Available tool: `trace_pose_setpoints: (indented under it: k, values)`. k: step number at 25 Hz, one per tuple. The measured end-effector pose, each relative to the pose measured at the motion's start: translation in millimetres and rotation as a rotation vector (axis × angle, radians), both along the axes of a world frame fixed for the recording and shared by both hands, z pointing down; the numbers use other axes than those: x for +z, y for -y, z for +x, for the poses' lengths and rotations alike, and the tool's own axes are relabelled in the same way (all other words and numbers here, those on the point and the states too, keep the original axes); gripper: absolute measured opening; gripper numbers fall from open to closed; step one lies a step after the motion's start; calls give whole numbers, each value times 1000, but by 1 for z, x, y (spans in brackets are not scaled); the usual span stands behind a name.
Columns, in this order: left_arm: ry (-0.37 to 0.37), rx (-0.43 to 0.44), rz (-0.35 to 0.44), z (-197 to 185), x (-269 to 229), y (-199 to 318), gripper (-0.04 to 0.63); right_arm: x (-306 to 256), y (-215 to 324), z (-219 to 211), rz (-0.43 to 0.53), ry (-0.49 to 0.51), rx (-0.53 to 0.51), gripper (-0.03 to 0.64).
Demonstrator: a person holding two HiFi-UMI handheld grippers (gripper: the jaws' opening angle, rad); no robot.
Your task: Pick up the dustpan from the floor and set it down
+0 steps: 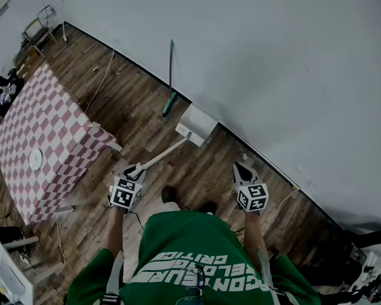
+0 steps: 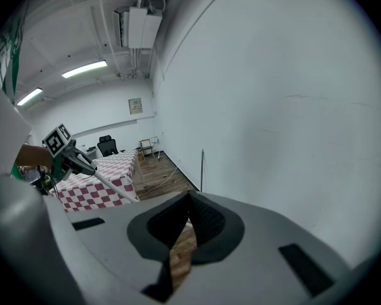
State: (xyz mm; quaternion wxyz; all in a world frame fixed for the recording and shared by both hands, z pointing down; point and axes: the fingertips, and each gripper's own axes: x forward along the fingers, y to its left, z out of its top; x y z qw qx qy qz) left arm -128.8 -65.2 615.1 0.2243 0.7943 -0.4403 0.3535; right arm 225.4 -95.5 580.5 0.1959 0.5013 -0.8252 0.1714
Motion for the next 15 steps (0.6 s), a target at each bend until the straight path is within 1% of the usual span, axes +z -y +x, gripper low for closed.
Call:
trace_pose_setpoints:
  k: [9, 15]
  values:
    - [1, -33, -61, -15, 36, 8, 110, 9, -3, -13, -29, -10, -4, 8]
    - [14, -50, -104, -32, 73, 17, 109, 12, -5, -30, -40, -19, -6, 8]
